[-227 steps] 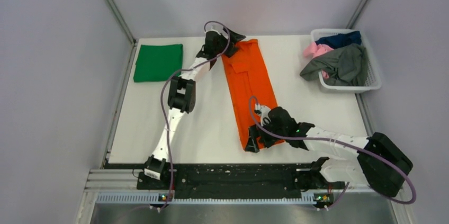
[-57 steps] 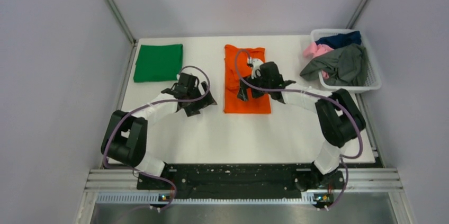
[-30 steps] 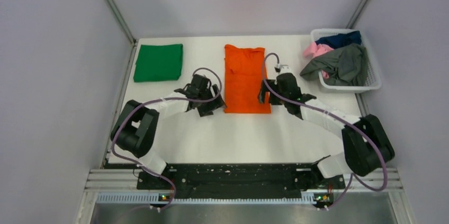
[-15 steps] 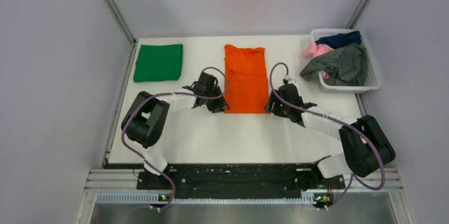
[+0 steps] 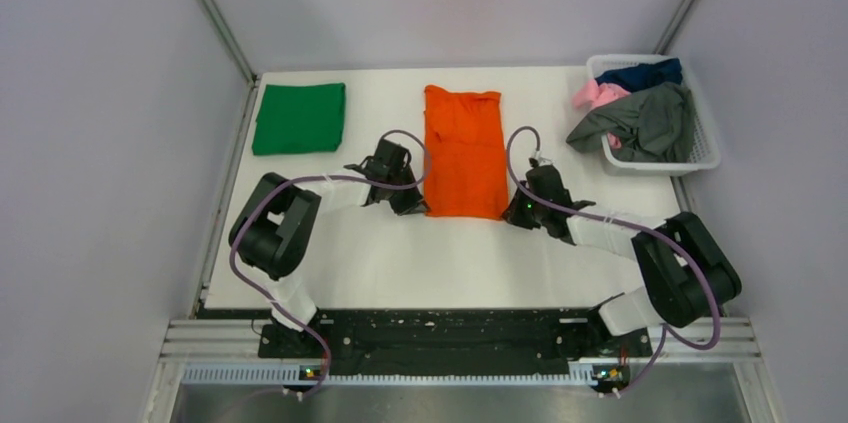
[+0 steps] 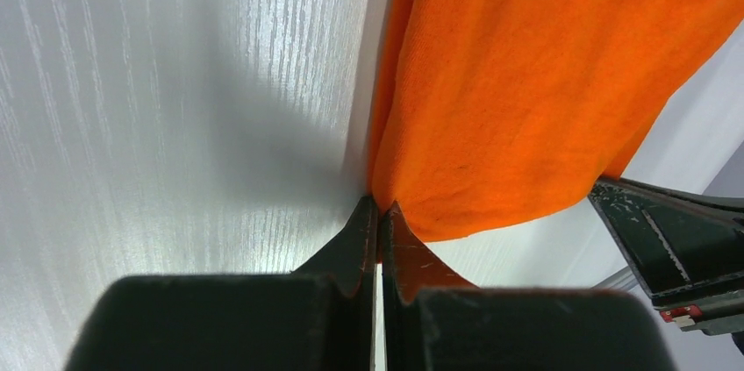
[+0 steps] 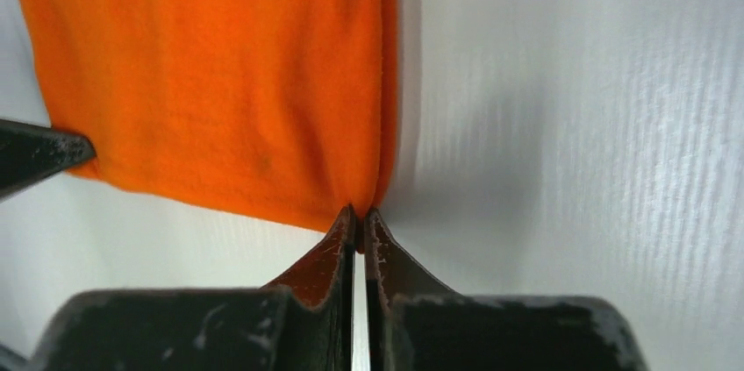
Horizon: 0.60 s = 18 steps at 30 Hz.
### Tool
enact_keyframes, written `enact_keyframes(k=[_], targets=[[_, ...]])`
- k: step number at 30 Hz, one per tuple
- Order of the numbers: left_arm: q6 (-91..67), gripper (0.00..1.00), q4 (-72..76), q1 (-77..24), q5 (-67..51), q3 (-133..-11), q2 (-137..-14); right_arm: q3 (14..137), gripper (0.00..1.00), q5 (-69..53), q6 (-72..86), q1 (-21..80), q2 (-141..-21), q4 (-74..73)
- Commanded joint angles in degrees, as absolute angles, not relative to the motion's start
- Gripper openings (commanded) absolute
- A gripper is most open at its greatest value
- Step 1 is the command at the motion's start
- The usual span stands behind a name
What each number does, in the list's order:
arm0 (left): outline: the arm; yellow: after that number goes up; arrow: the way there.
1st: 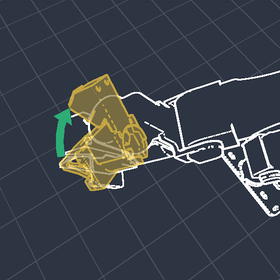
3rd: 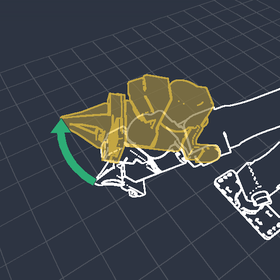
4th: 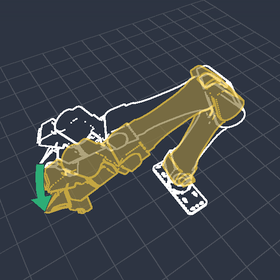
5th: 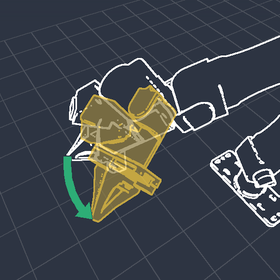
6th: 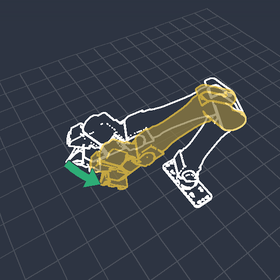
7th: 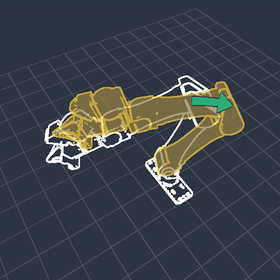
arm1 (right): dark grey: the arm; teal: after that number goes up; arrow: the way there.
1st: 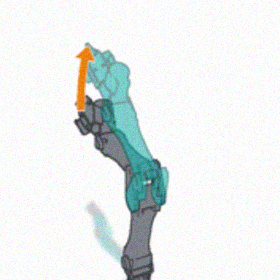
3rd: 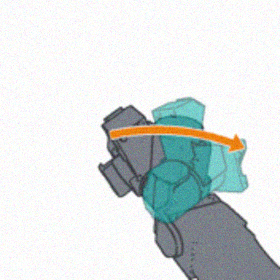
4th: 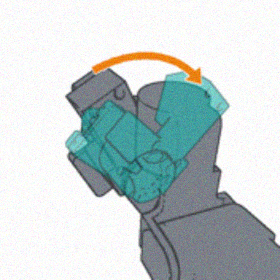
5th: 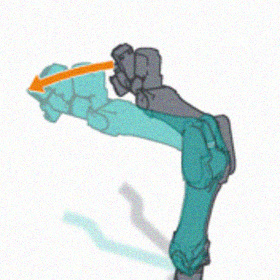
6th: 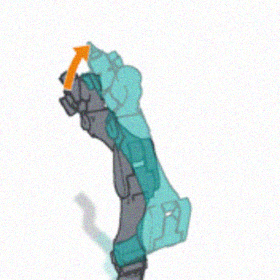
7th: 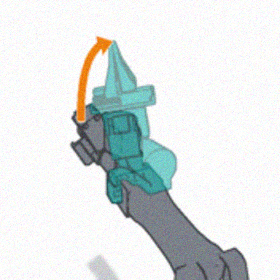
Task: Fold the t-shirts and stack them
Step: Grab one side of the 2/3 rectangular tshirt with both arms, then fold the long partially folded tshirt into a neat square
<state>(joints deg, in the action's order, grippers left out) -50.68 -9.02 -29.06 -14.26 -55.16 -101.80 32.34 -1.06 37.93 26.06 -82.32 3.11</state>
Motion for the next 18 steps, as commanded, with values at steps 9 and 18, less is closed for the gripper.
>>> enact_keyframes(k=[9, 18], targets=[[-49.2, 0.0, -10.9, -30.6, -17.0, -38.5, -81.5, 24.7, 0.0, -23.9, 36.1, 26.9, -67.6, -5.0], [-52.4, 0.0, -20.0, -37.3, -15.7, -34.0, -55.5, 25.6, 0.0, -38.9, 38.6, 28.6, -43.8, -13.7]])
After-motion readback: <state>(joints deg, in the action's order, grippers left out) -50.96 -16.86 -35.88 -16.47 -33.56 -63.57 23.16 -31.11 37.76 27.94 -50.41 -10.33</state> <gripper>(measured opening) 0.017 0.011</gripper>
